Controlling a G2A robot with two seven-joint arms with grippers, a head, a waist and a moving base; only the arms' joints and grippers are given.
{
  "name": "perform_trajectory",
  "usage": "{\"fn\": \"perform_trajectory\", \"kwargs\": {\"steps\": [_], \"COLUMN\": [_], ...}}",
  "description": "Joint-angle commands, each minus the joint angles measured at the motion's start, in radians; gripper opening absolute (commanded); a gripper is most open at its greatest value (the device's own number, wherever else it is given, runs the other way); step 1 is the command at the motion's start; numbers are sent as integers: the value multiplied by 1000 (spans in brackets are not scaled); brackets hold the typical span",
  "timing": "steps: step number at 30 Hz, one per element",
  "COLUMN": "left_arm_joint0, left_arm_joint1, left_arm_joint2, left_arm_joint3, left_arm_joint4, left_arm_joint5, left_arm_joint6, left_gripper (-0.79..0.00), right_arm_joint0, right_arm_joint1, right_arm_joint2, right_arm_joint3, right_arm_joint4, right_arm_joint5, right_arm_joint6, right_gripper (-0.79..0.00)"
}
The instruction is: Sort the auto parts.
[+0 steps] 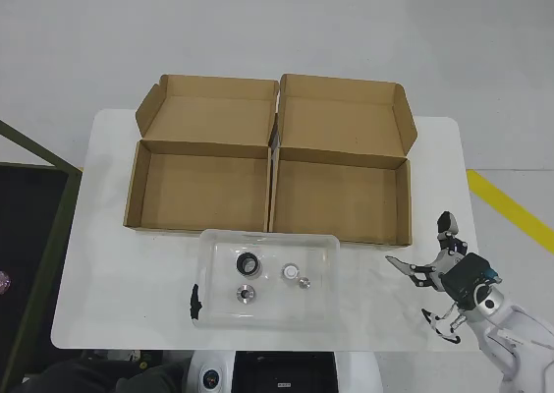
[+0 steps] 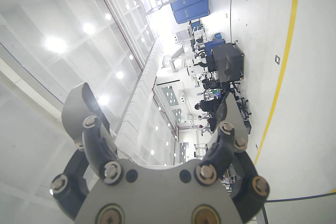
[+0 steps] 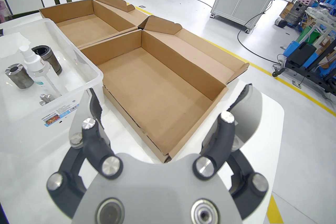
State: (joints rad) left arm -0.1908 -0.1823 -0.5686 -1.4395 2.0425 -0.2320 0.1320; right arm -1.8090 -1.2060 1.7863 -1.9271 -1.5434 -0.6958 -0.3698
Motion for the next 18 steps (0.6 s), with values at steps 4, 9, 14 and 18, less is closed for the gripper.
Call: {"fn": "perform_trajectory", "kwargs": {"steps": [4, 9, 14, 18], "left_arm_joint0": [0, 0, 0, 0], "left_arm_joint1": [0, 0, 0, 0], "left_arm_joint2": [0, 0, 0, 0], "left_arm_joint3": [0, 0, 0, 0], "left_arm_joint4": [0, 0, 0, 0], "left_arm_joint5": [0, 0, 0, 0], "left_arm_joint6": [0, 0, 0, 0], "left_gripper": [0, 0, -1, 0], "right_arm_joint0": [0, 0, 0, 13], "right_arm_joint1": [0, 0, 0, 1], "right_arm_joint2": [0, 0, 0, -20], "right_arm_joint3": [0, 0, 0, 12], "right_arm_joint4": [0, 0, 0, 31], "right_arm_joint5": [0, 0, 0, -18], "right_arm_joint6": [0, 0, 0, -5], "right_gripper": [-1, 0, -1, 0]}}
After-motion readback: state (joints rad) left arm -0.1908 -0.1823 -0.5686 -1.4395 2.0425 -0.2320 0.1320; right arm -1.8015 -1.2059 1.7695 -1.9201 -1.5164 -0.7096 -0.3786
